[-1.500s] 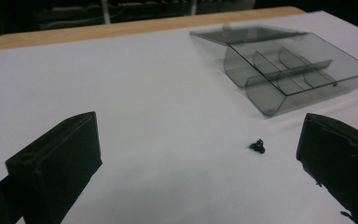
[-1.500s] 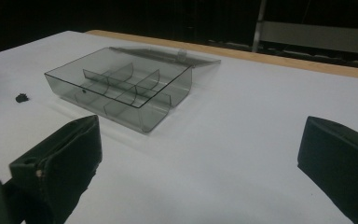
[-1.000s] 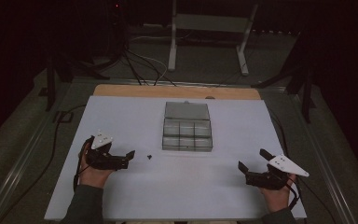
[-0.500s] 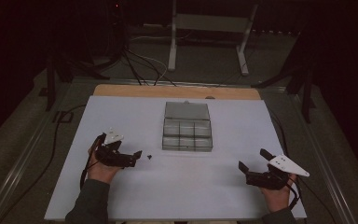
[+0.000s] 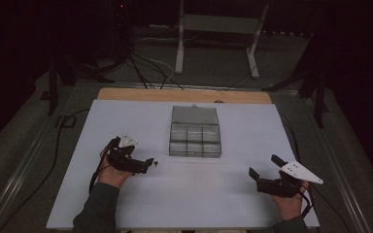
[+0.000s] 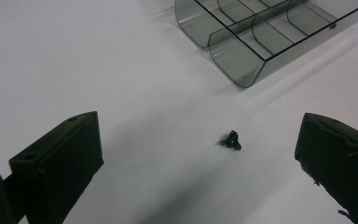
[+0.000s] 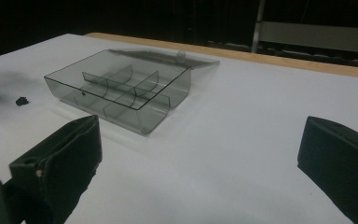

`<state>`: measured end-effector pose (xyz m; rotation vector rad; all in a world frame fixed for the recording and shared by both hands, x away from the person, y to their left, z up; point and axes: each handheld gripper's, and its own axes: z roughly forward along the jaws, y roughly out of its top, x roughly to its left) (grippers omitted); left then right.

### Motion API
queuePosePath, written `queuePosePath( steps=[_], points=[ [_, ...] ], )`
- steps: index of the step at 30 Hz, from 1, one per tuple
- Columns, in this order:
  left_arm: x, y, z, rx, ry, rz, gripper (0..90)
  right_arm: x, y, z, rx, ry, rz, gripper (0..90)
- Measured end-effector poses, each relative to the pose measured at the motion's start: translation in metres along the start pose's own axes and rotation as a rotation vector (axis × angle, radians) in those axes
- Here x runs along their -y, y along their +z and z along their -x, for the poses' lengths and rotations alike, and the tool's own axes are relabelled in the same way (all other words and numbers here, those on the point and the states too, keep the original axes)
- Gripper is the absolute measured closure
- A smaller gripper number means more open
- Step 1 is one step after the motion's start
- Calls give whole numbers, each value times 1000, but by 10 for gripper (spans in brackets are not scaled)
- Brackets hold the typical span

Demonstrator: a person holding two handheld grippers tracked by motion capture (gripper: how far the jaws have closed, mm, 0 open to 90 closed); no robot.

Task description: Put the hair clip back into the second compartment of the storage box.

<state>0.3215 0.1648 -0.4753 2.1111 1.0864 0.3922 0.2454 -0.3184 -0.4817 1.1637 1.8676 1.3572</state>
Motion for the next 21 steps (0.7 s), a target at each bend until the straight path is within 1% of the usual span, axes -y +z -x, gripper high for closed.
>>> queuePosePath(
  steps=[5,8,10,14,18,21],
  points=[
    [-2,5,2,3,16,-18,18,0,0,0,-1,2,0,0],
    [-3,7,3,11,23,-27,18,0,0,0,0,0,0,0],
    [-3,9,3,19,34,-43,18,0,0,0,0,1,0,0],
    [-3,13,3,23,38,-62,18,0,0,0,-1,1,0,0],
    [-3,17,4,33,36,-71,18,0,0,0,-2,1,0,0],
    [-4,20,4,38,44,-88,18,0,0,0,-2,2,0,0]
  ],
)
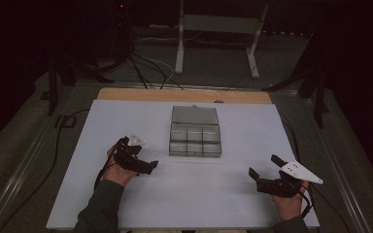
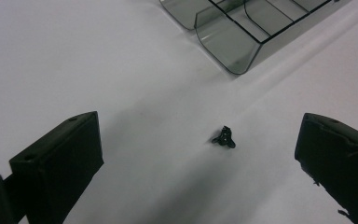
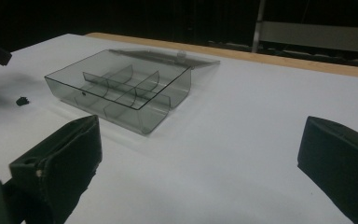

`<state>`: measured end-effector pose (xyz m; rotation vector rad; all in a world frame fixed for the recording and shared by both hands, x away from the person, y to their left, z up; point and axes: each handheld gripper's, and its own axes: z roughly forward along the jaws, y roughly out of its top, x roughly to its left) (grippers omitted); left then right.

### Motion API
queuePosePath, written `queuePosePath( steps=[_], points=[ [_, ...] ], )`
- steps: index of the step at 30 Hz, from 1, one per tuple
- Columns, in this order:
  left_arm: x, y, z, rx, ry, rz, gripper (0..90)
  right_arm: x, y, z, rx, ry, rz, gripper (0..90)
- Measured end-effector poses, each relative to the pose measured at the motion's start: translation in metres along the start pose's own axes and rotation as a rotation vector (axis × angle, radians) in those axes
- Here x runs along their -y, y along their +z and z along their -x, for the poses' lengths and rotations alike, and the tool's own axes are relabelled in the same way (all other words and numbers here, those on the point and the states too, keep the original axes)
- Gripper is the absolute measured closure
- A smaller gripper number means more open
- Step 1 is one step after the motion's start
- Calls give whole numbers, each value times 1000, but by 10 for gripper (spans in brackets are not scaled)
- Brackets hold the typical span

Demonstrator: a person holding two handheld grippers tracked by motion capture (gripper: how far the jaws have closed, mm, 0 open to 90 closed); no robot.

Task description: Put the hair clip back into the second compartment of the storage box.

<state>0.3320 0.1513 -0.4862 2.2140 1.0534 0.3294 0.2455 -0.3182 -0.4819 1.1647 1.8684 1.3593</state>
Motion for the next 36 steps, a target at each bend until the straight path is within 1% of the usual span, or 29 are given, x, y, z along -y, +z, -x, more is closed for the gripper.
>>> queuePosePath(
  steps=[1,3,7,8,10,15,24,27,29,32,36],
  points=[
    [0,1,0,0,1,-5,25,0,0,0,0,0,0,0],
    [0,3,1,14,-2,-17,40,0,0,0,0,0,0,0],
    [-2,8,3,16,17,-52,69,0,0,0,-1,0,0,0],
    [-2,9,3,11,22,-60,73,0,0,0,-1,0,0,0],
    [-3,11,5,16,23,-66,79,0,0,0,0,0,0,0],
    [-8,15,9,15,33,-73,92,0,0,0,-1,1,-1,0],
    [-14,21,13,10,23,-98,178,0,0,0,-1,1,-1,0],
    [-15,23,14,21,23,-105,235,0,0,0,-1,1,-1,0],
    [-15,23,14,39,26,-112,302,0,0,1,-1,0,-1,0],
    [-14,25,14,53,24,-130,395,0,0,1,-2,3,-3,0],
    [-14,28,13,59,17,-158,491,0,0,1,-3,4,-3,0]
  ],
)
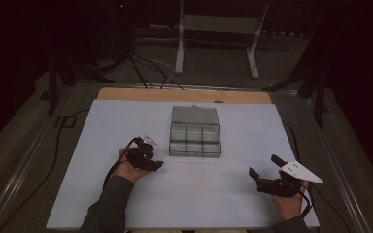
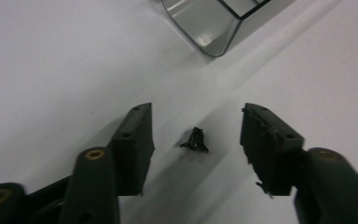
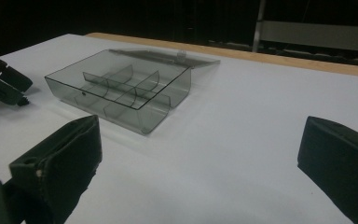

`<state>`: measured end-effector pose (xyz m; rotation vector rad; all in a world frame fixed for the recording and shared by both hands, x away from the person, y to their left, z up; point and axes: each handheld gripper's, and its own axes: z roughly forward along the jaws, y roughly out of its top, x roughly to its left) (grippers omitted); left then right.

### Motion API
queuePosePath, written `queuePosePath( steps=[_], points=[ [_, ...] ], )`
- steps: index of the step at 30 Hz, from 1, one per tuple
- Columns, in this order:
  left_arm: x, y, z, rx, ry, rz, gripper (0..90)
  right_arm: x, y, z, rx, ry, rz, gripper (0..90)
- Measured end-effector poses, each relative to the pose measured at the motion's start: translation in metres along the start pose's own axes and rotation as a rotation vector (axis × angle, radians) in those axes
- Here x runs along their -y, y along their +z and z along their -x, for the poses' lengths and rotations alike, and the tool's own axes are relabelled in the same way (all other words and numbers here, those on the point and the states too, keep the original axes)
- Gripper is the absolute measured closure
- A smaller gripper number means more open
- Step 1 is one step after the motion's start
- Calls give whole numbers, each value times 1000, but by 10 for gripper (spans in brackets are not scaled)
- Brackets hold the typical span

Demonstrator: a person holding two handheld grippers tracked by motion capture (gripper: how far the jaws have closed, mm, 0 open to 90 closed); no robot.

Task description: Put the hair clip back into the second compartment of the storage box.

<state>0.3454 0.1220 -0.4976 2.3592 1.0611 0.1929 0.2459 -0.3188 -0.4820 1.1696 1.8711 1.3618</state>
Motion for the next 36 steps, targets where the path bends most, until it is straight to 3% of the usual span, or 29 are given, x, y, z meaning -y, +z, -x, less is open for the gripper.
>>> queuePosePath(
  steps=[11,15,22,36],
  points=[
    [0,5,0,-10,20,-56,711,0,0,1,-2,5,0,0],
    [-1,5,2,-33,43,-72,767,0,0,1,-2,6,-1,0],
    [-1,5,3,-40,67,-71,779,0,0,1,0,10,-1,0],
    [-2,3,3,-17,60,-49,779,0,-1,3,1,20,2,0]
  ],
)
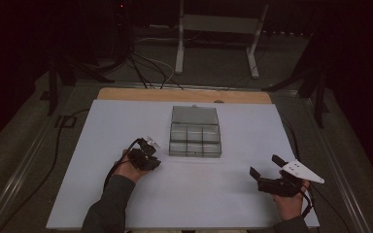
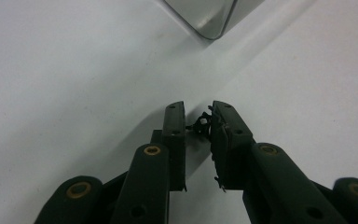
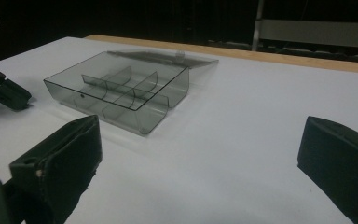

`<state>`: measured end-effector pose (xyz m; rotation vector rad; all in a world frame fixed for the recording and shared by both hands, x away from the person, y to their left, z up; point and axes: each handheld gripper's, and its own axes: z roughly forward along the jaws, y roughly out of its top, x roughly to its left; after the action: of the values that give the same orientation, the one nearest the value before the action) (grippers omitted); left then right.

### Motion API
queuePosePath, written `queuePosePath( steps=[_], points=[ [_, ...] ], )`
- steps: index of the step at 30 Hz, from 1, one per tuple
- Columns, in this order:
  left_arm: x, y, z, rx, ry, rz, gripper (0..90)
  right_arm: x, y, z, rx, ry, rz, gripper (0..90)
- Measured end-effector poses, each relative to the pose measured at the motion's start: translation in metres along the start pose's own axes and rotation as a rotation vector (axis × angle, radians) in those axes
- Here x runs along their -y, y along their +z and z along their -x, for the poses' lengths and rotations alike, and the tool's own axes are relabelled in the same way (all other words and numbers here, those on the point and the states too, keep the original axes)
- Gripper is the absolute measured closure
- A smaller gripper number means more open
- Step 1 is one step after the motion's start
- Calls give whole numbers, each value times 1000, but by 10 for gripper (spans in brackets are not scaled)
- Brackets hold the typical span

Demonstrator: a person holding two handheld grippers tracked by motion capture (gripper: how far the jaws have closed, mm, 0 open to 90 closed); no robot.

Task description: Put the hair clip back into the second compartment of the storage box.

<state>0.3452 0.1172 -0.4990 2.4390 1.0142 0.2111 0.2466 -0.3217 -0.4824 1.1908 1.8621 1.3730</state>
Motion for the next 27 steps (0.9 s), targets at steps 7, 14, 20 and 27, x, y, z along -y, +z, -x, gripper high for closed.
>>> queuePosePath(
  steps=[7,14,20,27],
  points=[
    [1,-3,-2,6,-14,20,779,0,0,0,0,3,1,0],
    [1,-7,-4,8,-30,41,779,0,0,0,0,4,1,0],
    [1,-9,-5,11,-39,55,779,0,0,0,0,4,0,0],
    [1,-12,-6,6,-51,81,779,0,0,0,1,3,0,0]
  ],
)
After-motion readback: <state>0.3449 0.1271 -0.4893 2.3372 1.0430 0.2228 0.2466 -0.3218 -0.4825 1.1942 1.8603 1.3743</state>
